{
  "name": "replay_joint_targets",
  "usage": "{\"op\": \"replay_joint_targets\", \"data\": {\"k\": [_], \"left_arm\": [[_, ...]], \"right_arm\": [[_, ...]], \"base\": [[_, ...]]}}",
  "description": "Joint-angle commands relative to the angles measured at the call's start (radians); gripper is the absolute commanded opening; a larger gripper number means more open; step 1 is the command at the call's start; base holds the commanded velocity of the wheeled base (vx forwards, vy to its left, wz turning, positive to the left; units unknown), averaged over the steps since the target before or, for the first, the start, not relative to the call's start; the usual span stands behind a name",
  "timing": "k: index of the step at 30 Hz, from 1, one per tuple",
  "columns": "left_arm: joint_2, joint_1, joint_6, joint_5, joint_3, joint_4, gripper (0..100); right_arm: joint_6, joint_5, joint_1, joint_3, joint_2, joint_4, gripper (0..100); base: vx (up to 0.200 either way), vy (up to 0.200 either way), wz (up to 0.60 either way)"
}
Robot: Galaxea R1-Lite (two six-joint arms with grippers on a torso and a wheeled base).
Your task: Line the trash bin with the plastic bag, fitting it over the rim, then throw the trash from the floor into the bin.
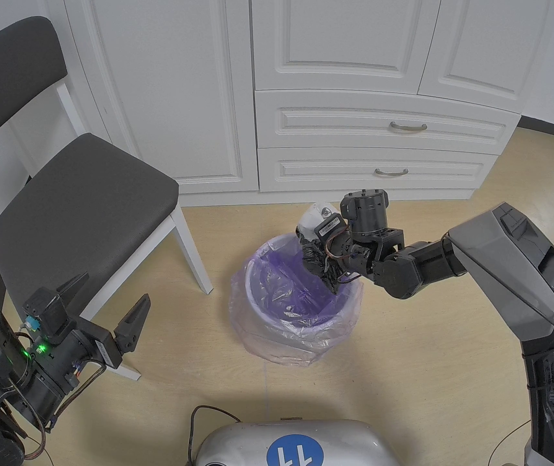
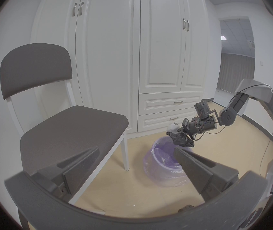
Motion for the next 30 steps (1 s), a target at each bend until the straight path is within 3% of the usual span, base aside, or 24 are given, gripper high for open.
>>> {"op": "replay_joint_targets", "data": {"k": [1, 6, 11, 15, 18, 23, 30], "left_arm": [[0.003, 0.0, 0.0, 0.001, 0.018, 0.0, 100], [0.006, 0.0, 0.0, 0.001, 0.018, 0.0, 100], [0.006, 0.0, 0.0, 0.001, 0.018, 0.0, 100], [0.006, 0.0, 0.0, 0.001, 0.018, -0.001, 100], [0.007, 0.0, 0.0, 0.001, 0.018, -0.001, 100], [0.007, 0.0, 0.0, 0.002, 0.018, -0.001, 100], [0.012, 0.0, 0.0, 0.002, 0.018, 0.0, 100]], "right_arm": [[-0.041, -0.039, 0.03, 0.039, 0.018, -0.05, 0], [-0.173, -0.047, 0.065, 0.152, 0.064, -0.297, 0], [-0.193, -0.021, 0.084, 0.201, 0.029, -0.28, 0], [-0.171, 0.047, 0.099, 0.183, -0.089, -0.036, 0], [-0.127, 0.08, 0.101, 0.158, -0.11, 0.038, 0], [-0.108, 0.097, 0.084, 0.069, -0.054, 0.148, 0], [-0.015, 0.097, 0.045, -0.204, 0.077, 0.466, 0]], "base": [[0.0, 0.0, 0.0], [0.0, 0.0, 0.0], [0.0, 0.0, 0.0], [0.0, 0.0, 0.0], [0.0, 0.0, 0.0], [0.0, 0.0, 0.0], [0.0, 0.0, 0.0]]}}
